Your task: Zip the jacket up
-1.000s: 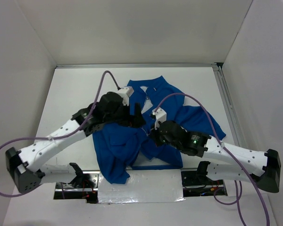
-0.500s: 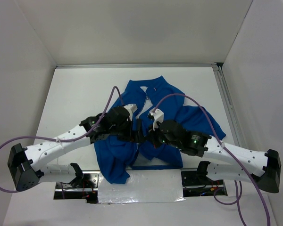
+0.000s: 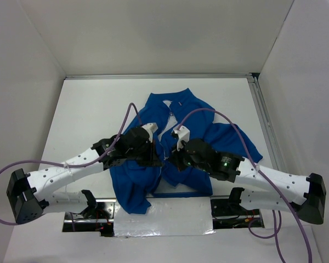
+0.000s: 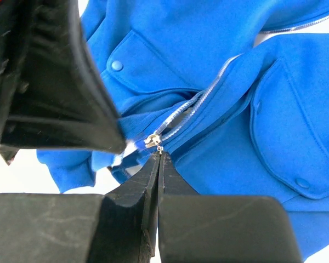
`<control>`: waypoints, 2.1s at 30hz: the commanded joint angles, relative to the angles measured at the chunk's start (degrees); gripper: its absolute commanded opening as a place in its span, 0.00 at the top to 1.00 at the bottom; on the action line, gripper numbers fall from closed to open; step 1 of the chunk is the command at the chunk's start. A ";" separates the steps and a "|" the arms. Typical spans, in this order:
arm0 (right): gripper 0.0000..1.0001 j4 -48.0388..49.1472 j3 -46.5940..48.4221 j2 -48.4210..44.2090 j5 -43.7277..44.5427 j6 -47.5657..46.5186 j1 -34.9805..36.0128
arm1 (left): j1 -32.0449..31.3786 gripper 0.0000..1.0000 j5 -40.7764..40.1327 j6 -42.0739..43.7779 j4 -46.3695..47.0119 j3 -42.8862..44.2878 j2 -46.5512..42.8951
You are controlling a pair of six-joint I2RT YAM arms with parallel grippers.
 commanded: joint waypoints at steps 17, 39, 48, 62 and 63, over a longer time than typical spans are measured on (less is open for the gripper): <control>1.00 8.21 21.03 32.39 19.63 -6.74 -19.27 | -7.25 1.00 6.16 -2.45 -5.33 -7.13 -12.61; 1.00 0.83 7.60 14.32 -18.77 2.04 -2.44 | -3.30 1.00 2.20 -2.28 -8.59 -9.33 -17.00; 1.00 0.74 8.23 15.21 -27.02 4.24 3.99 | -3.21 1.00 -0.24 -4.65 -12.01 -9.78 -20.35; 1.00 -1.52 9.28 14.06 -20.55 5.98 -1.45 | -3.21 1.00 3.60 -1.94 -7.89 -13.72 -21.31; 1.00 -5.11 9.19 13.97 -17.31 6.69 -3.12 | -3.21 1.00 5.27 -1.06 -6.58 -14.43 -21.75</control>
